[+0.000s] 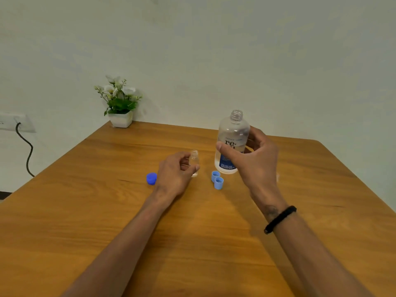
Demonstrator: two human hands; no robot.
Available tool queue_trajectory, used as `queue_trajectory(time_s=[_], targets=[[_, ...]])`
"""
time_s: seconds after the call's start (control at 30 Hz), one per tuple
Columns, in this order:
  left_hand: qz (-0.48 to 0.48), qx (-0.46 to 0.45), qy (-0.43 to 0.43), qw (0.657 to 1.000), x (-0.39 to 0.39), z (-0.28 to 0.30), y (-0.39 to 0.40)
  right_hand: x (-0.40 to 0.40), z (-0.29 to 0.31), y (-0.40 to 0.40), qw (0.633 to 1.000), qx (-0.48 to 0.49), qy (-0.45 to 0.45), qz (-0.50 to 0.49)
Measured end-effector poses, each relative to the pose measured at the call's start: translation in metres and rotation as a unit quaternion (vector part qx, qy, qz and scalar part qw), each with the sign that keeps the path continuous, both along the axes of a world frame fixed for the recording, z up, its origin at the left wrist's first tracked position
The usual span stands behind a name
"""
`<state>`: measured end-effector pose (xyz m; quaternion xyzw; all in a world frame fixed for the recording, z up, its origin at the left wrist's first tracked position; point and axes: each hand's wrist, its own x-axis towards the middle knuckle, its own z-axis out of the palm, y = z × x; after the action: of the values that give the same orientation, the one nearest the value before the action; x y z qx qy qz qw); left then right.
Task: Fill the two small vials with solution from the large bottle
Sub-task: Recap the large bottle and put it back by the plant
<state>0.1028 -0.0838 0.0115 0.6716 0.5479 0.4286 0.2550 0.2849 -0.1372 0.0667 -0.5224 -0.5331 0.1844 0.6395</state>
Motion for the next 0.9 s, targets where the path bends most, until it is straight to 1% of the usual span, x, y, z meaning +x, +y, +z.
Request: queue_trajectory(time_s=[0.1,0.2,0.27,0.33,0.4,0.43,0.47,0.53,0.57,0.6,0.63,0.7,0.8,0.83,0.87,0.9], targets=[[0.01,0.0,0.011,1.0,-0.005,0.001,0.013,-0.012,-0.004,0.021,1.0,0.011,0.016,-0.013],[0.011,0.001,0.043,0.999,-0.01,0.003,0.015,-0.022,-0.008,0.037,0.999,0.017,0.025,-0.023],[0.024,0.015,0.088,0.996,-0.014,0.008,0.011,-0.026,-0.009,0.043,0.999,0.026,0.029,-0.032],[0.038,0.049,0.128,0.99,-0.02,0.019,0.003,-0.026,-0.009,0.045,0.998,0.035,0.026,-0.042],[0.051,0.065,0.184,0.98,-0.033,0.033,-0.003,-0.023,-0.009,0.044,0.998,0.038,0.018,-0.049],[0.054,0.046,0.223,0.972,-0.041,0.038,-0.003,-0.022,-0.009,0.043,0.998,0.04,0.015,-0.05],[0.052,0.001,0.268,0.962,-0.051,0.042,-0.003,-0.021,-0.009,0.041,0.998,0.041,0.013,-0.05],[0.033,-0.141,0.356,0.923,-0.065,0.049,-0.003,-0.018,-0.009,0.038,0.998,0.043,0.01,-0.053],[0.021,-0.199,0.379,0.903,-0.069,0.049,-0.003,-0.018,-0.008,0.037,0.998,0.042,0.012,-0.053],[0.012,-0.229,0.381,0.895,-0.072,0.05,-0.003,-0.017,-0.007,0.036,0.998,0.041,0.014,-0.053],[0.009,-0.235,0.364,0.901,-0.074,0.051,-0.002,-0.017,-0.006,0.035,0.998,0.039,0.015,-0.052],[0.008,-0.222,0.327,0.918,-0.076,0.052,0.0,-0.017,-0.005,0.033,0.998,0.037,0.012,-0.049],[0.006,-0.209,0.301,0.93,-0.076,0.05,0.001,-0.019,-0.007,0.032,0.999,0.034,0.002,-0.041],[0.011,-0.183,0.281,0.942,-0.075,0.051,0.002,-0.019,-0.008,0.031,0.999,0.034,0.0,-0.043],[0.024,-0.133,0.243,0.961,-0.073,0.051,0.001,-0.02,-0.01,0.032,0.998,0.037,-0.002,-0.047],[0.045,-0.066,0.184,0.98,-0.07,0.052,0.0,-0.022,-0.01,0.031,0.998,0.043,-0.004,-0.052]])
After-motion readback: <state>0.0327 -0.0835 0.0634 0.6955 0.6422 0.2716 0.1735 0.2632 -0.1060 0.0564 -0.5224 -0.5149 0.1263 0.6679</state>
